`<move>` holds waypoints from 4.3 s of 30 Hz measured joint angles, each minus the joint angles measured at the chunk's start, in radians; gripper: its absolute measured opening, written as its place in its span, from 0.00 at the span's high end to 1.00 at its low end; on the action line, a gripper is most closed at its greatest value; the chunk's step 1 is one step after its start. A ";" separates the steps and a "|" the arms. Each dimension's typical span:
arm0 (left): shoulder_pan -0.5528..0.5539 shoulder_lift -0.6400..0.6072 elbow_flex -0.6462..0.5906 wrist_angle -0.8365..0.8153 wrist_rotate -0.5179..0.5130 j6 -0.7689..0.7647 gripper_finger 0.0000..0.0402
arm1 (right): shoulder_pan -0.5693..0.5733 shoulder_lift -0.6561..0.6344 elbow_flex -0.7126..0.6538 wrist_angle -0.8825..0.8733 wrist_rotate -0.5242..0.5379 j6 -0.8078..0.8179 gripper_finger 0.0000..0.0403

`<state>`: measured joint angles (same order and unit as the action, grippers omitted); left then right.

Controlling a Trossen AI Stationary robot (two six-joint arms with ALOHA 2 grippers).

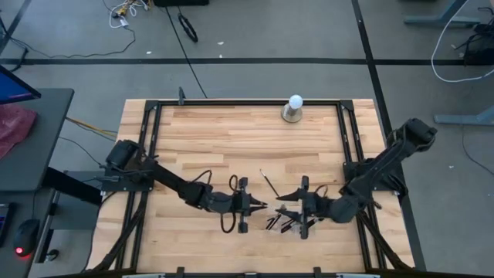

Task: Put items in baskets/containers
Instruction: Put the eyeshadow brush into the middle section of the transparent organizer, then put the eyeshadow brush into the left section of the transparent organizer

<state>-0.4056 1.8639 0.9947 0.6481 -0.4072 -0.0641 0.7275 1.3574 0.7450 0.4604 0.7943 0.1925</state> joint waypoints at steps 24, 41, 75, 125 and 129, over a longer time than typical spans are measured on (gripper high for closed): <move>0.010 -0.015 0.000 -0.053 -0.018 -0.012 0.94 | -0.141 0.188 0.267 -0.408 -0.076 0.136 0.80; -0.020 -0.105 0.000 -0.053 -0.019 0.109 0.43 | 0.054 0.100 0.272 -0.366 0.235 0.087 0.98; -0.220 -0.229 -0.190 -0.103 -0.405 -0.004 0.27 | 0.317 0.290 0.272 -0.923 0.528 1.140 1.00; -0.214 -0.228 -0.190 -0.115 -0.404 -0.023 0.28 | 0.124 0.185 0.272 -0.851 -0.106 0.990 0.95; -0.208 -0.228 -0.190 -0.115 -0.403 -0.030 0.28 | 0.030 0.220 0.272 -0.738 -0.241 0.840 0.98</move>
<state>-0.6132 1.6360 0.8043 0.5334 -0.8106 -0.0940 0.7573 1.5771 1.0168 -0.2775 0.5536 1.0322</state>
